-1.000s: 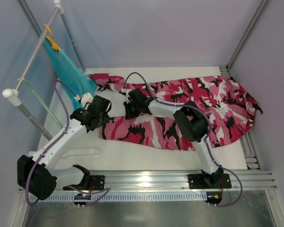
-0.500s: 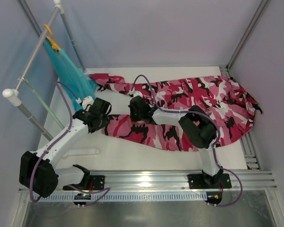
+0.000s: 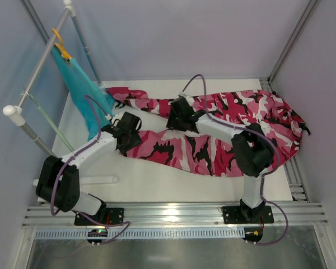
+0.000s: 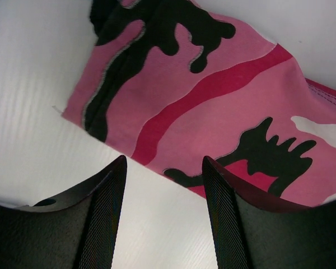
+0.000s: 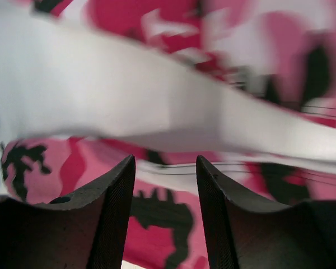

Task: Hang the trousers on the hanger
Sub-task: Fold the trousers

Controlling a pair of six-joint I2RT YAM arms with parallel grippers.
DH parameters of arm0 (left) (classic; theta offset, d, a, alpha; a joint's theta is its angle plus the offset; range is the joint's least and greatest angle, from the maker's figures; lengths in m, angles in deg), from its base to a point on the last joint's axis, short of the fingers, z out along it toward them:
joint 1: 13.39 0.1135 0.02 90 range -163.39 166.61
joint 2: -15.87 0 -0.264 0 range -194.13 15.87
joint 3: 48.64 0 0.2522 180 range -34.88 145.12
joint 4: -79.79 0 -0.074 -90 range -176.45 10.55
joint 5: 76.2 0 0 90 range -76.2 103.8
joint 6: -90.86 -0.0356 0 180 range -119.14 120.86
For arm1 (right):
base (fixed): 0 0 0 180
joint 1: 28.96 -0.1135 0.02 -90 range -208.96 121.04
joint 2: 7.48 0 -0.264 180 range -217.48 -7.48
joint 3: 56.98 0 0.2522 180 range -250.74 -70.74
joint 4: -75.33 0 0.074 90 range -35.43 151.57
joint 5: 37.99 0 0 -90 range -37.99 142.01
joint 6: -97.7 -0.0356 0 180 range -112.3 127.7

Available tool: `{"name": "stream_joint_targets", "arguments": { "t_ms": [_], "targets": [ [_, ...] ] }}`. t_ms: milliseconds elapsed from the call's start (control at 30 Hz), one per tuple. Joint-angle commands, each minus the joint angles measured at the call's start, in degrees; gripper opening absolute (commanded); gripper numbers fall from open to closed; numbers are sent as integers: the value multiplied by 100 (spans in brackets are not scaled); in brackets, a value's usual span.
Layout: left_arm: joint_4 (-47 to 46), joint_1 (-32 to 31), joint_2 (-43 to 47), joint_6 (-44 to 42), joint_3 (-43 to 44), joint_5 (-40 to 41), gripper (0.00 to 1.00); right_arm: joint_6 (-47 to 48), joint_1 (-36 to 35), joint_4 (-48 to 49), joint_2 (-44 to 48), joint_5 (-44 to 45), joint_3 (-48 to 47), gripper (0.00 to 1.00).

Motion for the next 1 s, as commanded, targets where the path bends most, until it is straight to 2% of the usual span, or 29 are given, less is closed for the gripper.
{"name": "stream_joint_targets", "arguments": {
  "t_ms": [0, 133, 200, 300, 433, 567, 700, 967],
  "targets": [
    [-551, -195, -721, 11, 418, -286, 57, -1148, 840, -1542, 1190, 878, 339, 51],
    [-604, -248, -1399, 37, 446, -348, 56, -1711, 1727, -2411, 2098, 1511, 1052, 54],
    [-604, -239, -1627, 72, 349, -287, 55, -1825, 2308, -2659, 2431, 1896, 1464, 56],
    [-577, -196, -1733, 72, 244, -207, 54, -1870, 3064, -2774, 2670, 2022, 1825, 56],
    [-393, 111, -1804, -42, 147, -154, 53, -2098, 3750, -2862, 2987, 2258, 2580, 56],
    [-208, 401, -1576, -121, -99, 48, 53, -2274, 4312, -3047, 3189, 2602, 2959, 57],
    [-103, 840, -1295, -314, -293, 118, 53, -2248, 5032, -3039, 3399, 2541, 3258, 57],
    [-15, 1184, -1022, -473, -398, 110, 53, -2380, 5341, -2889, 3497, 2716, 3593, 57]
  ]
}}
